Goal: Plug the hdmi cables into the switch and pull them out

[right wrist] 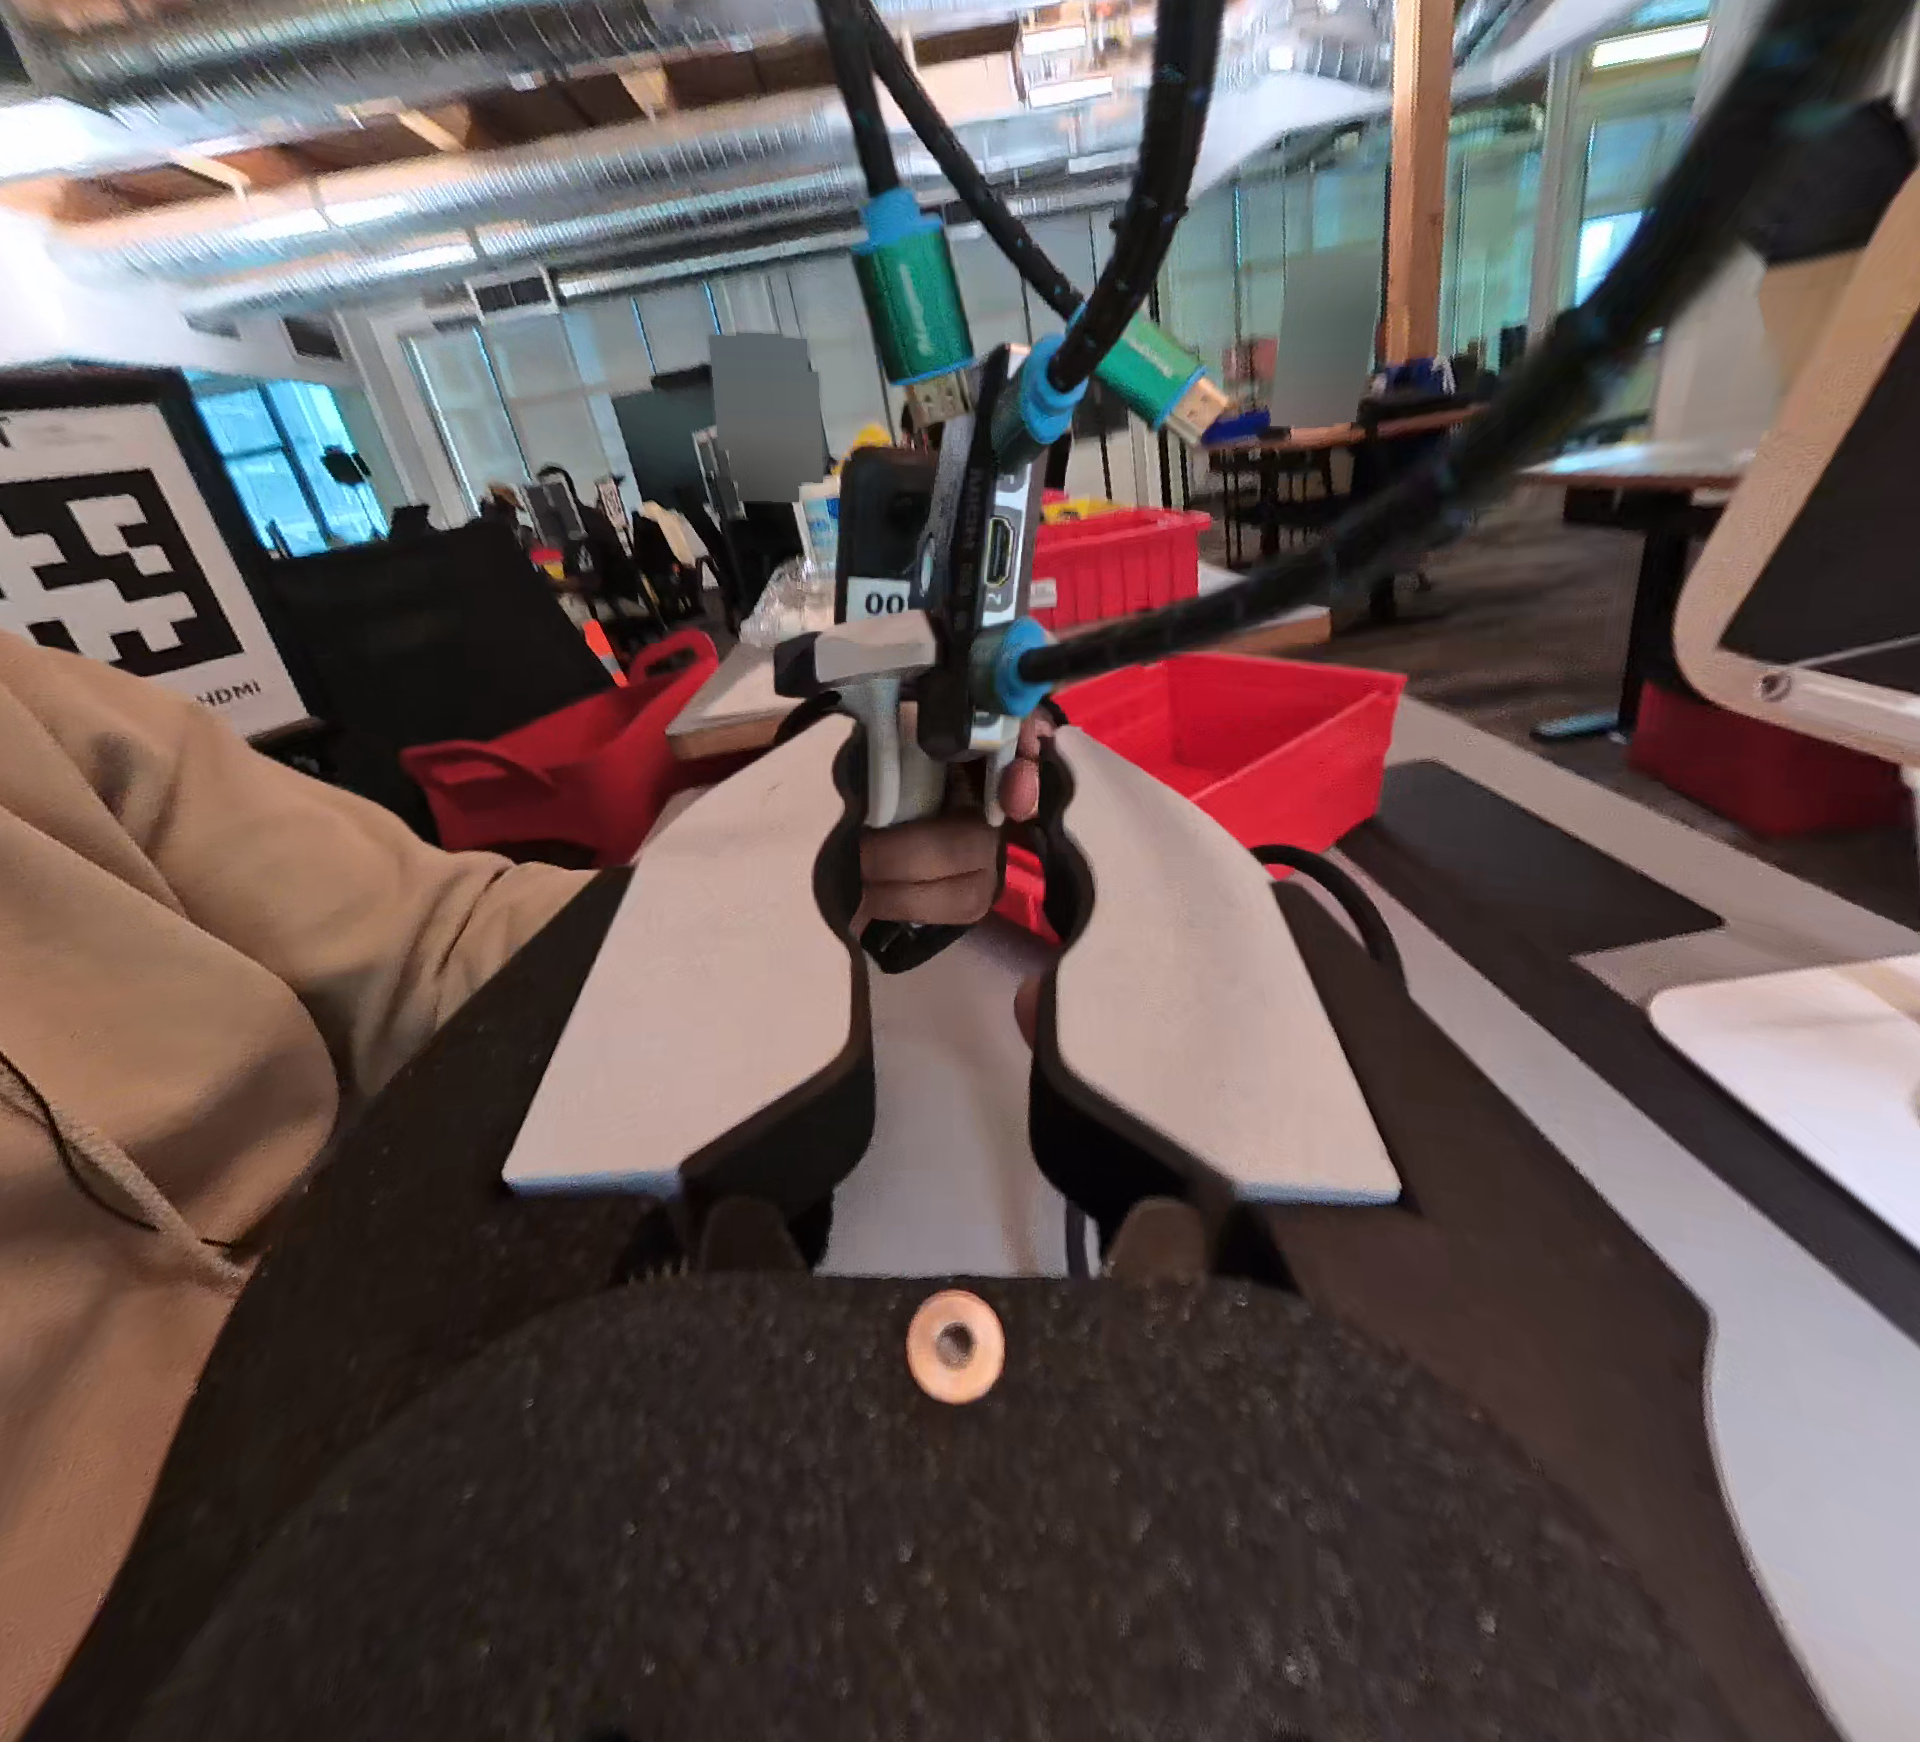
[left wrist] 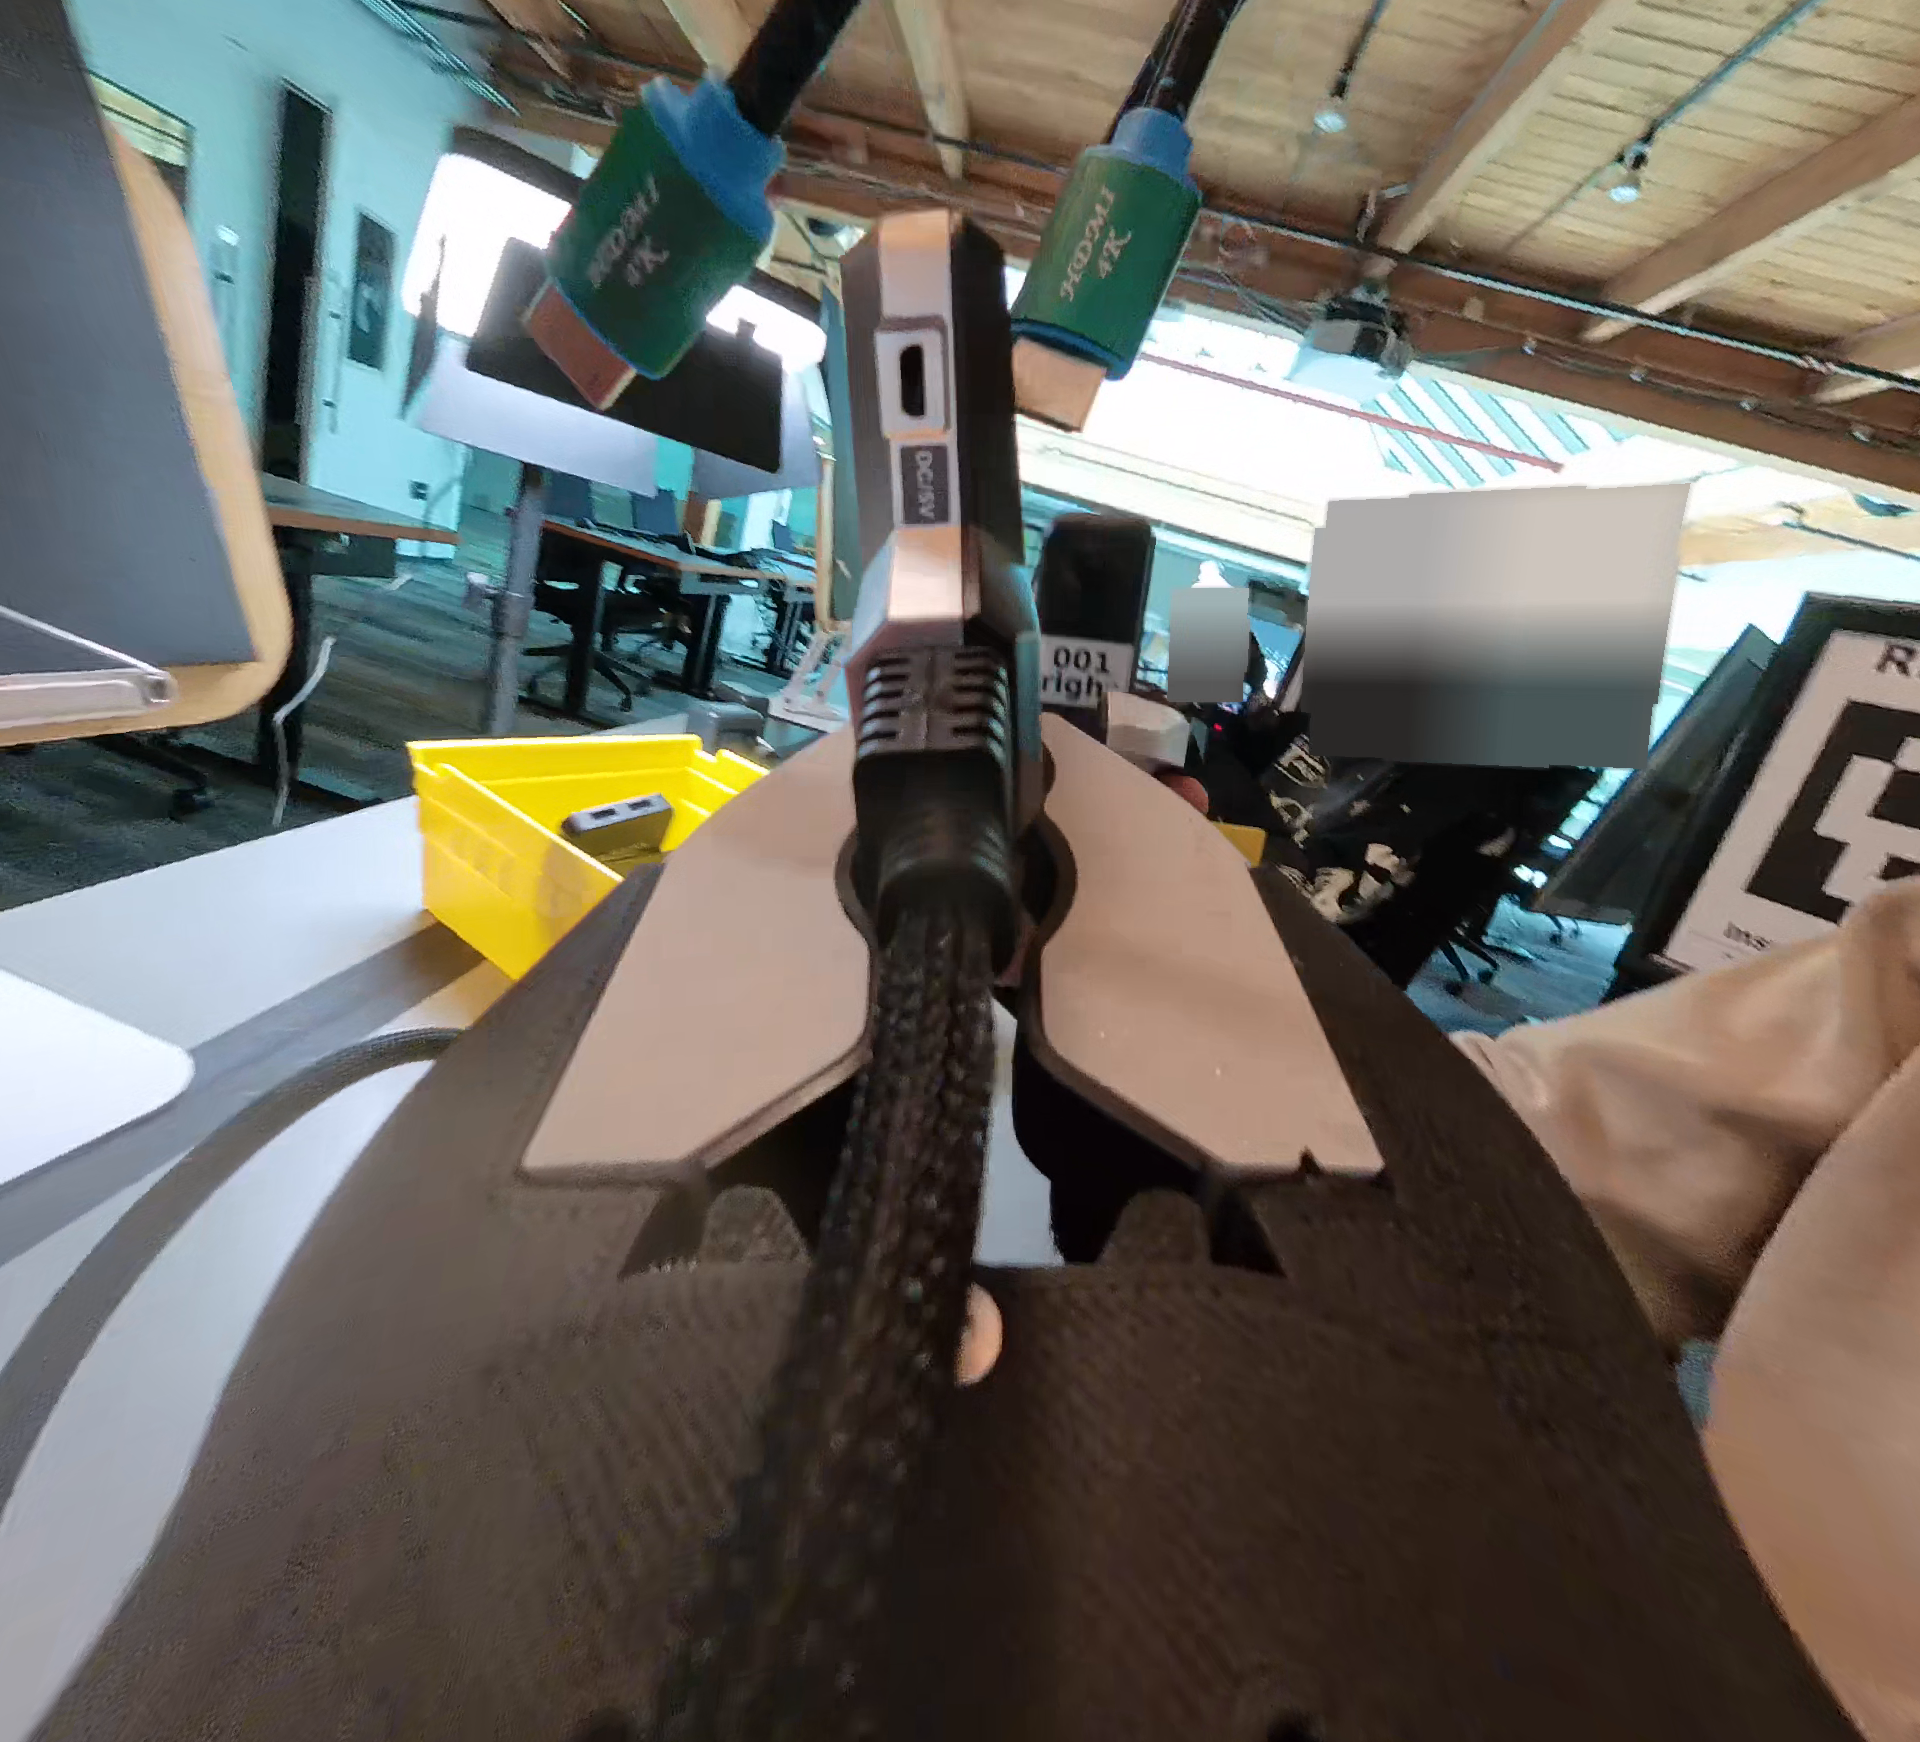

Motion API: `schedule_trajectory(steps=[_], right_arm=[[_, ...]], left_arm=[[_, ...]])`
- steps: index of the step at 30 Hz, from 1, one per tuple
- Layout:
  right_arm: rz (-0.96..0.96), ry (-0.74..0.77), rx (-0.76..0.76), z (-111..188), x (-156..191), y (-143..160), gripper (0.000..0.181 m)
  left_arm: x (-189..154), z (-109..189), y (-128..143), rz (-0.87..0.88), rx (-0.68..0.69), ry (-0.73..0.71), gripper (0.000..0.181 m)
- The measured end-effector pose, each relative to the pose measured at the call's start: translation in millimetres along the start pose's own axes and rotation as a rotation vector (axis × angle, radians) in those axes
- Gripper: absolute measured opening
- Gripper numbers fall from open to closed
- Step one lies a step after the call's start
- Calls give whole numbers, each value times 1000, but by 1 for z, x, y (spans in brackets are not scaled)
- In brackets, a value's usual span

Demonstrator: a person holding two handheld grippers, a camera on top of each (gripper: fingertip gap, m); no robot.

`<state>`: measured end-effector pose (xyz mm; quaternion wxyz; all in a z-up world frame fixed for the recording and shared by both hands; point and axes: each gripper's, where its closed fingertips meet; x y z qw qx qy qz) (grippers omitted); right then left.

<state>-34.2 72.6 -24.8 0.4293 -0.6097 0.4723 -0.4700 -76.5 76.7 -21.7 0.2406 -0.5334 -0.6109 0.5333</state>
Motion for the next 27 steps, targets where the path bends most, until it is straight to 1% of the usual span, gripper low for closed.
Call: schedule_trajectory(steps=[2, 4, 7, 10, 13, 19, 24, 27], right_arm=[[1, 25, -33, 10, -11, 0, 30], [-9, 74, -10, 16, -23, 5, 29], [-20, 79, 25, 8, -24, 15, 29], [-40, 76, 43, -11, -21, 29, 29], [-89, 51, 23, -21, -18, 35, 28], [-89, 20, -27, -18, -12, 26, 16], [-72, 17, -28, -17, -11, 24, 15], [-80, 9, -53, -17, -10, 21, 15]], left_arm=[[9, 7, -6, 25, -9, -31, 21], [18, 11, -5, 36, 28, -77, 21], [24, 10, 6, 20, 104, -119, 21], [18, 1, 18, 28, 124, -80, 22], [10, -5, 26, 11, 144, -45, 22], [1, -9, 28, -11, 158, -1, 22], [-1, -9, 29, -7, 169, 10, 22], [-2, -9, 28, -8, 174, 12, 22]])
Point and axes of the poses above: each gripper's, where its closed fingertips meet, z back along the fingers, y out of its underside, x = y × z across the jaws
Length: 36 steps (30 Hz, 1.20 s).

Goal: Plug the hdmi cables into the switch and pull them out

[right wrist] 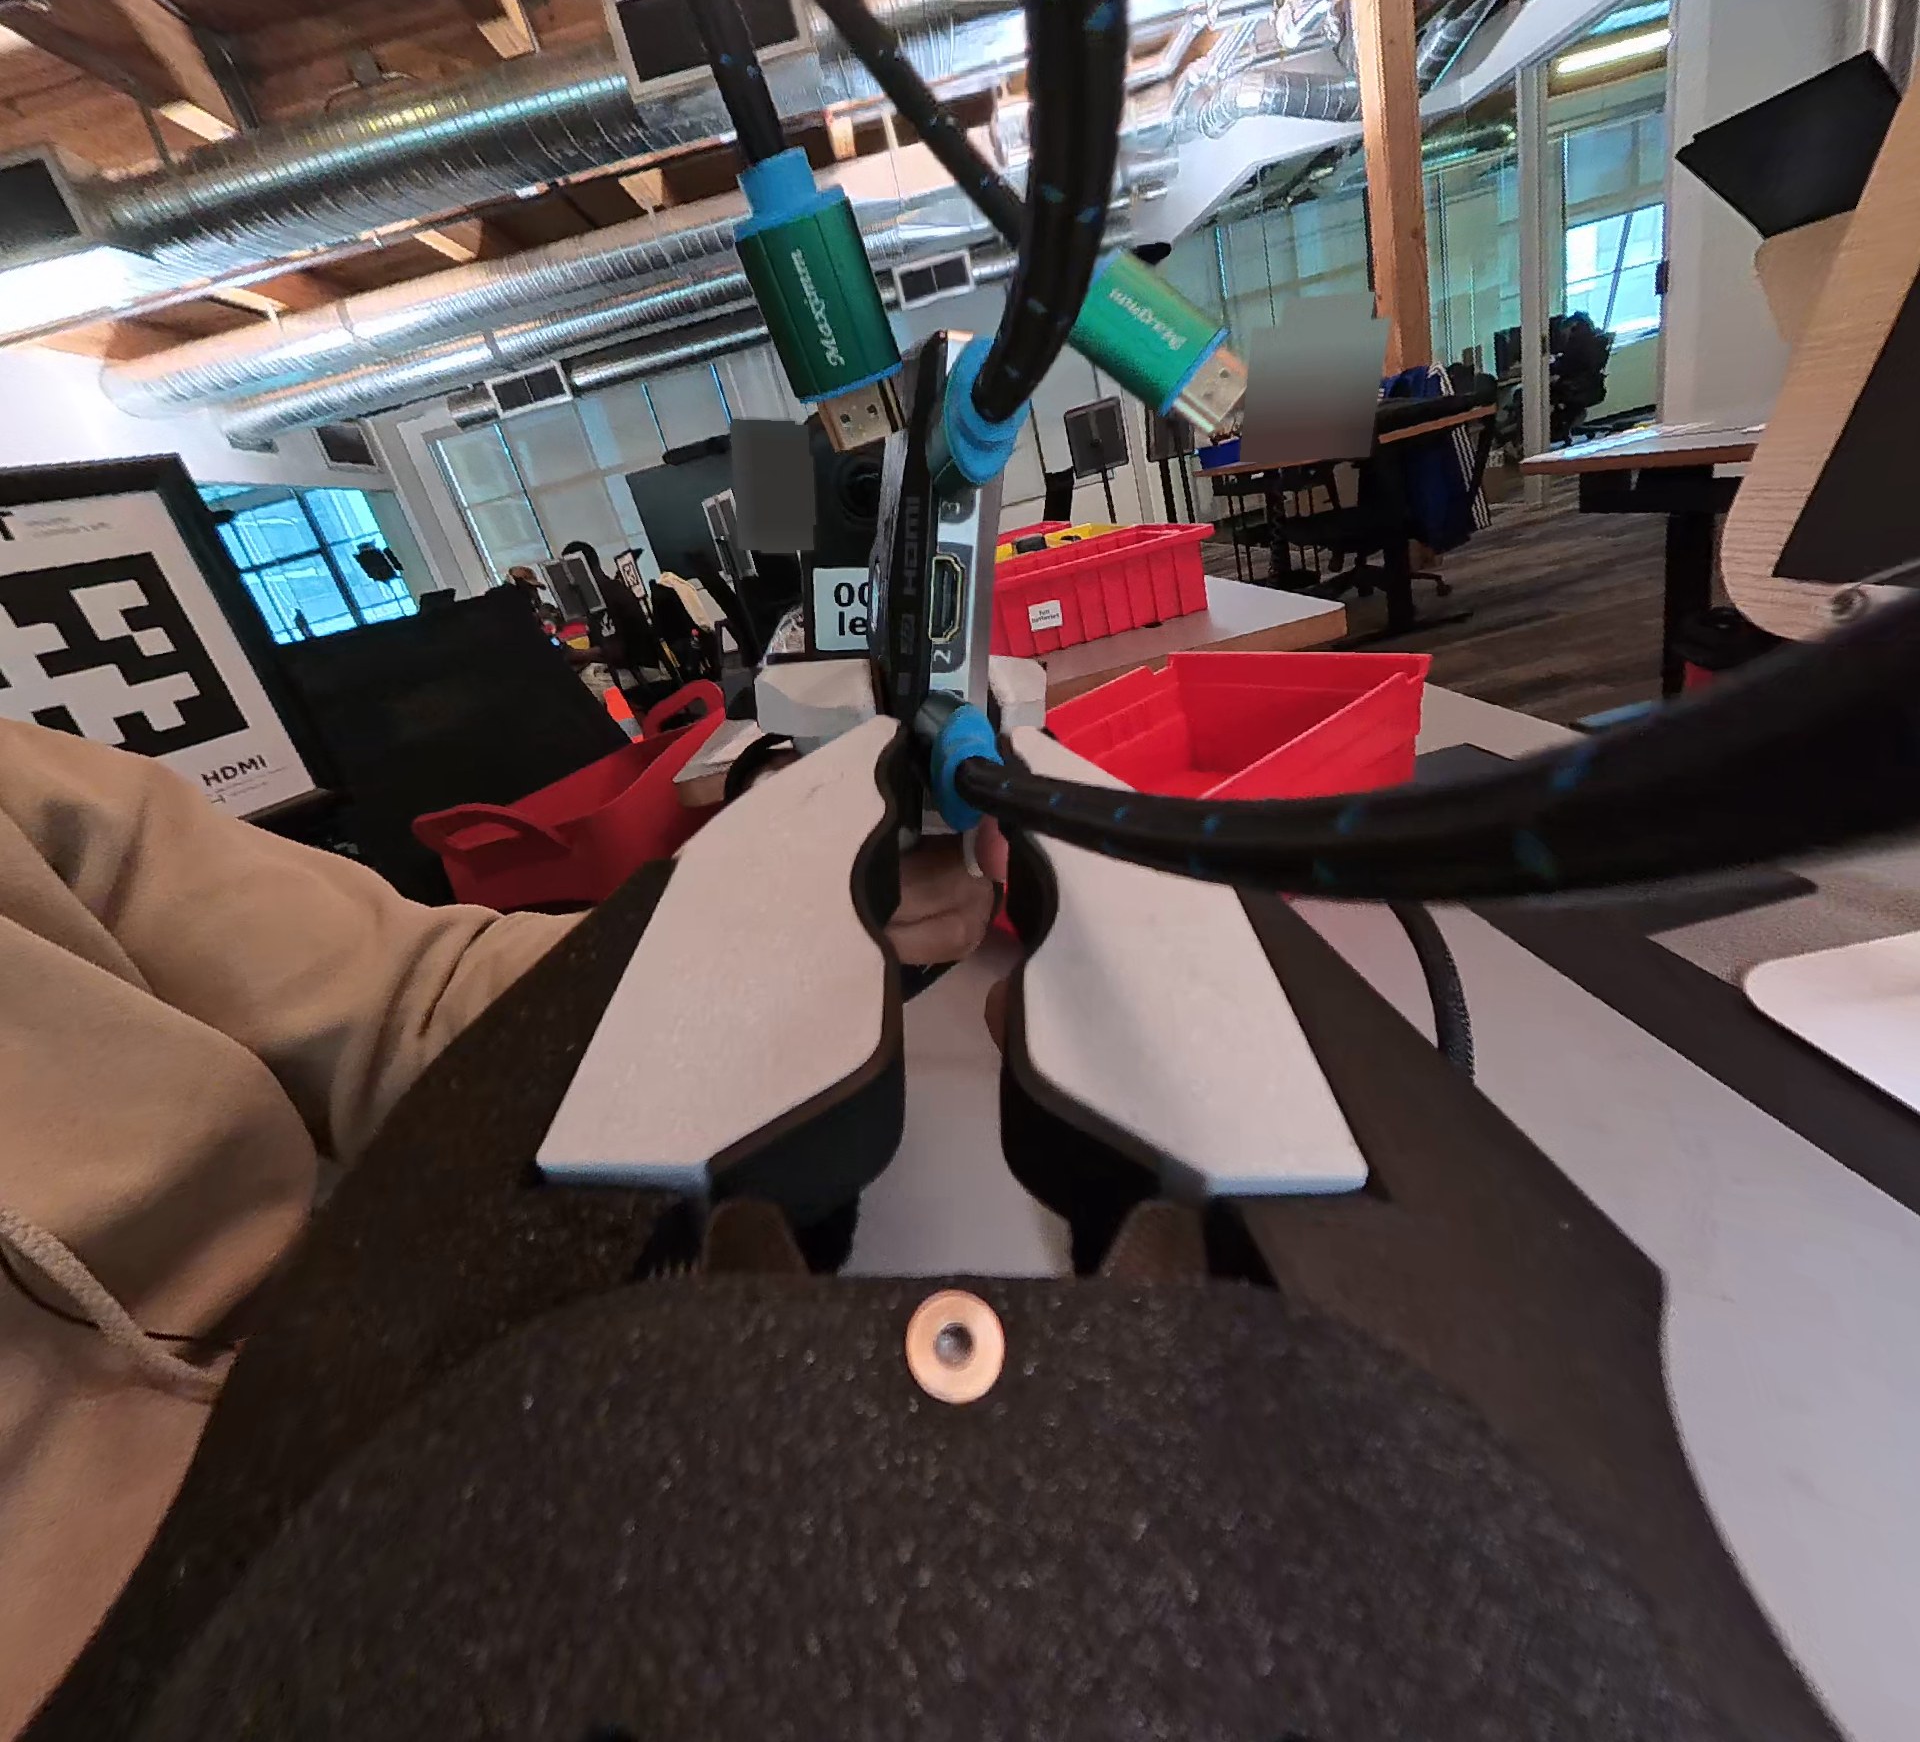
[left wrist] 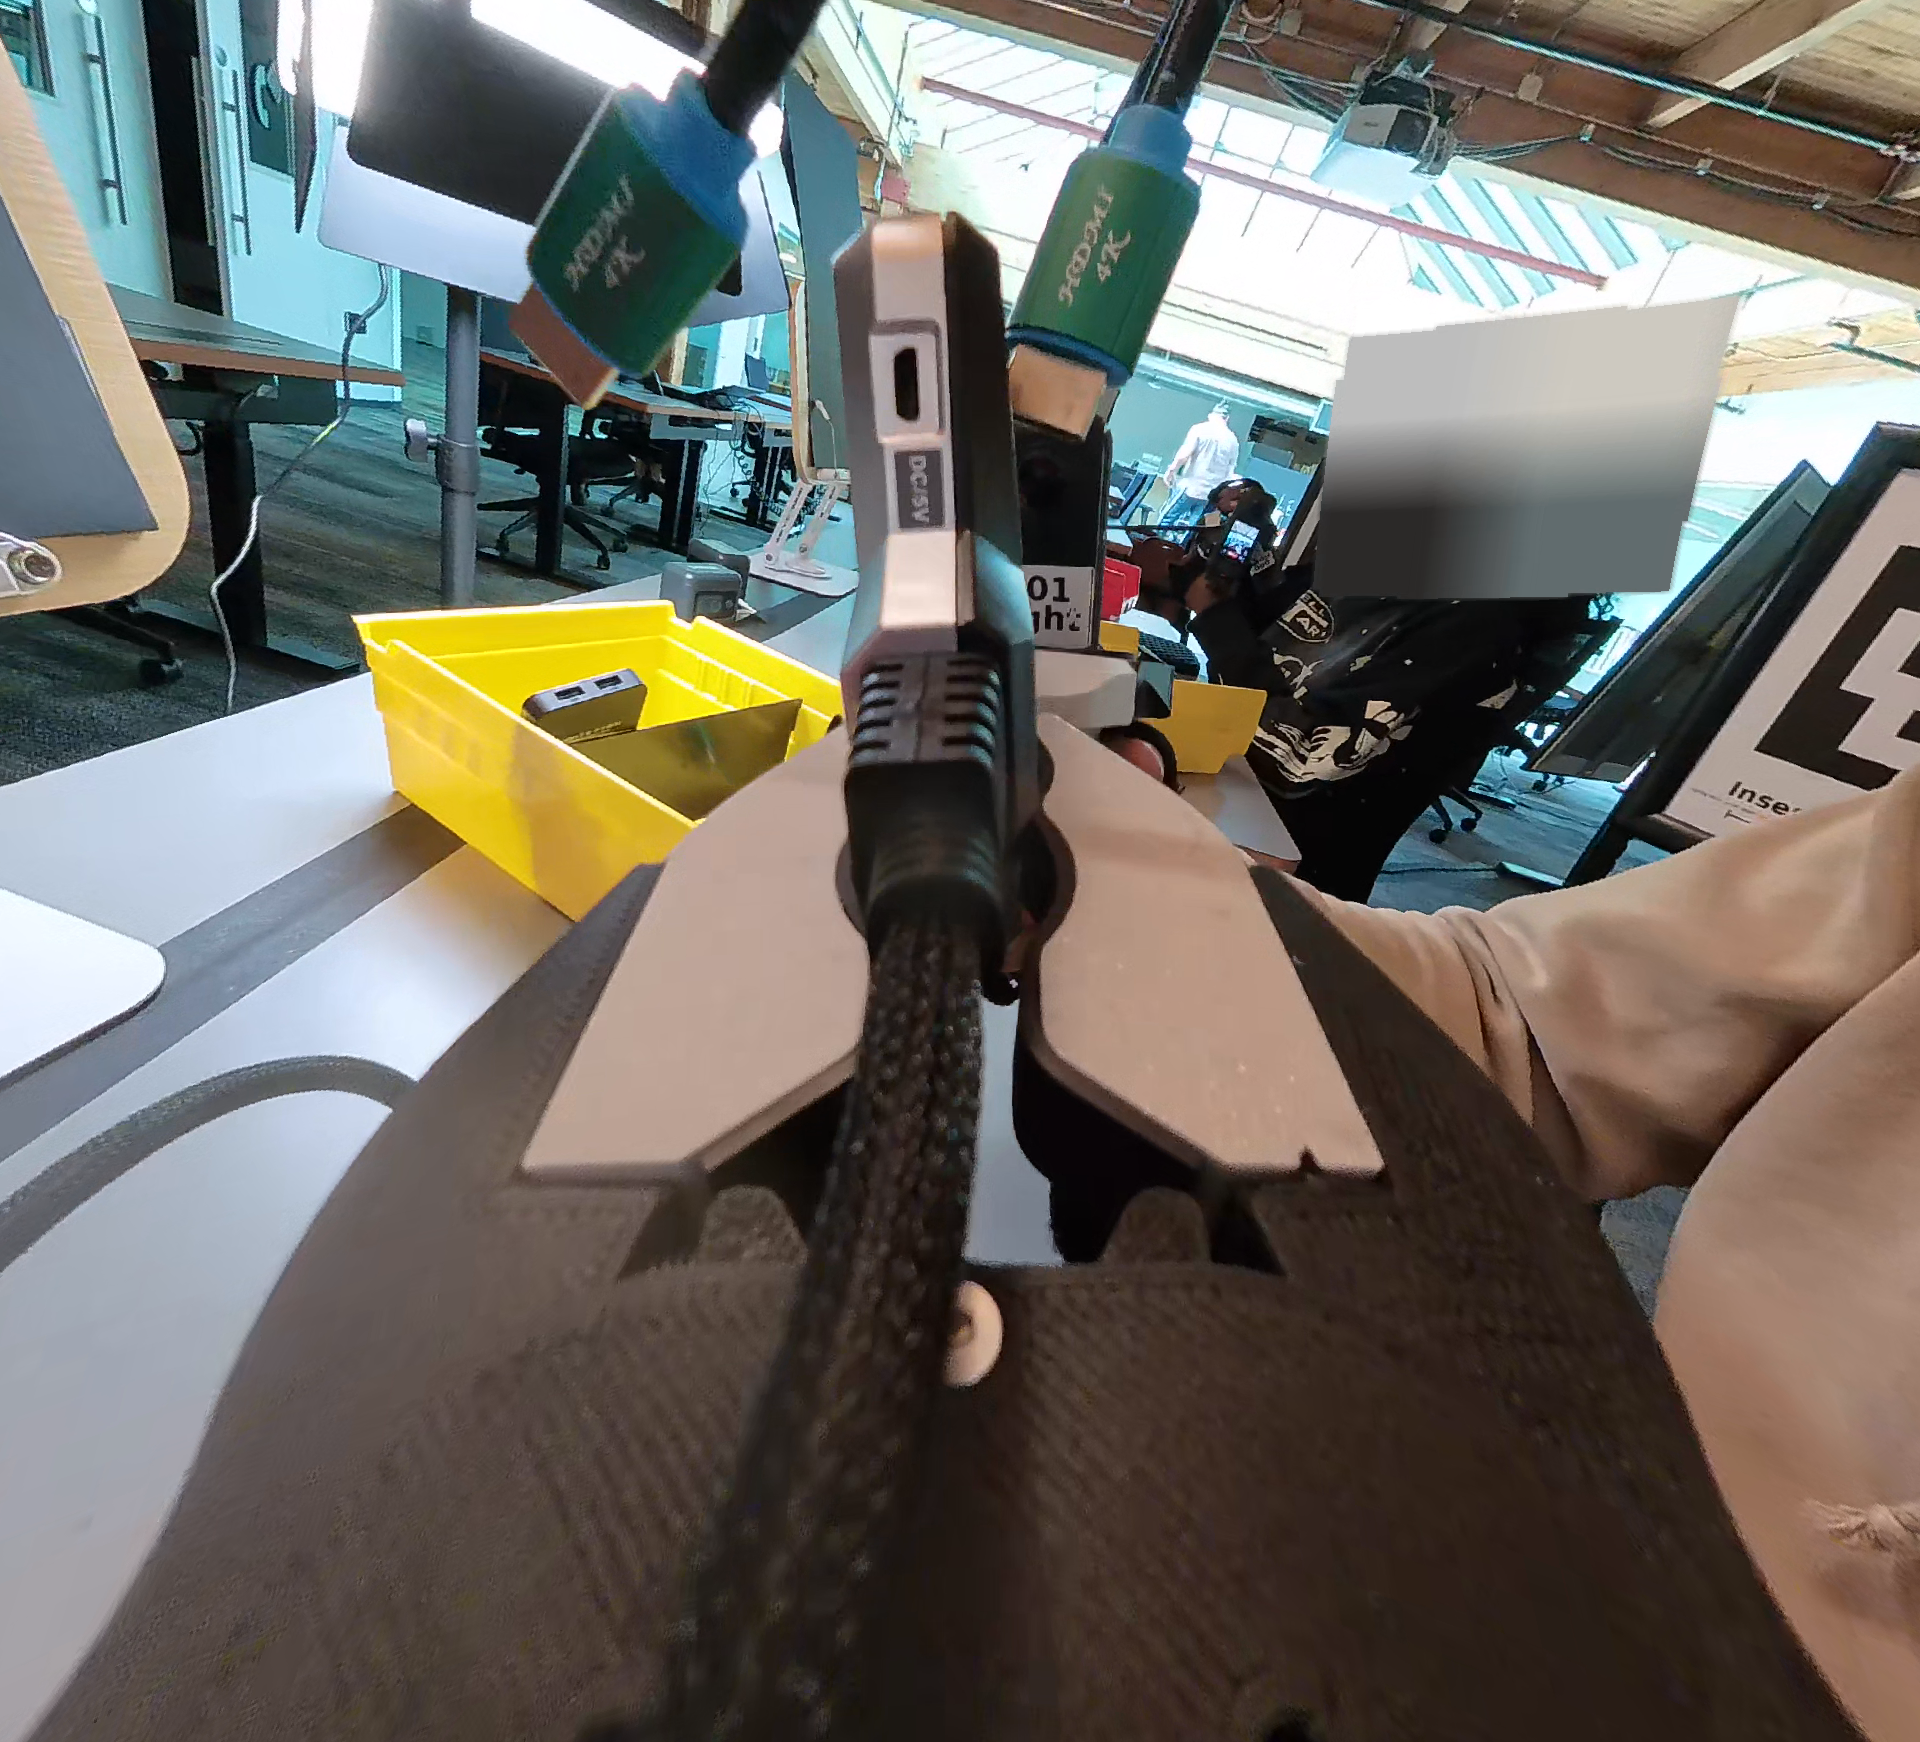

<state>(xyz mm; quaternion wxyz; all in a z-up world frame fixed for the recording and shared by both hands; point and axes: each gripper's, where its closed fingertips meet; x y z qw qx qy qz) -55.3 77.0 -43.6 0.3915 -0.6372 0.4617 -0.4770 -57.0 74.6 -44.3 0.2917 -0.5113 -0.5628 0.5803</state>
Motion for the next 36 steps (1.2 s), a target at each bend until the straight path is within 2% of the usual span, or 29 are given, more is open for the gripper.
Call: schedule_trajectory(steps=[8, 15, 16, 17, 18, 20, 23, 25, 27, 31, 36], right_arm=[[40, -54, -19, 1, 11, -5, 11], [93, -126, -20, 10, 20, -10, 11], [87, -131, -62, 16, 19, -17, 12], [21, -154, -252, 43, 14, -50, 12], [14, -126, -345, 76, 5, -75, 11], [182, 82, -230, 110, -8, -86, 12], [254, 261, -137, 131, -19, -100, 11], [288, 370, -30, 140, -28, -98, 11], [307, 490, 13, 158, -35, -104, 11], [213, 667, 99, 196, -50, -103, 11], [61, 730, 218, 232, -66, -78, 12]], left_arm=[[-9, 0, -4, 30, -26, 67, 21], [-19, -8, -4, -57, 11, 62, 22], [-16, -1, -13, -59, -40, 52, 22], [-7, 16, -29, -45, -107, 31, 22], [0, 37, -44, -61, -151, 11, 21], [1, 55, -48, -166, -69, -34, 22], [-2, 46, -45, -182, -2, -58, 22], [7, 43, -35, -175, 52, -107, 22], [17, 45, -30, -140, 68, -143, 22], [27, 51, -33, -64, 52, -183, 21], [47, 70, -42, 4, 2, -293, 21]])
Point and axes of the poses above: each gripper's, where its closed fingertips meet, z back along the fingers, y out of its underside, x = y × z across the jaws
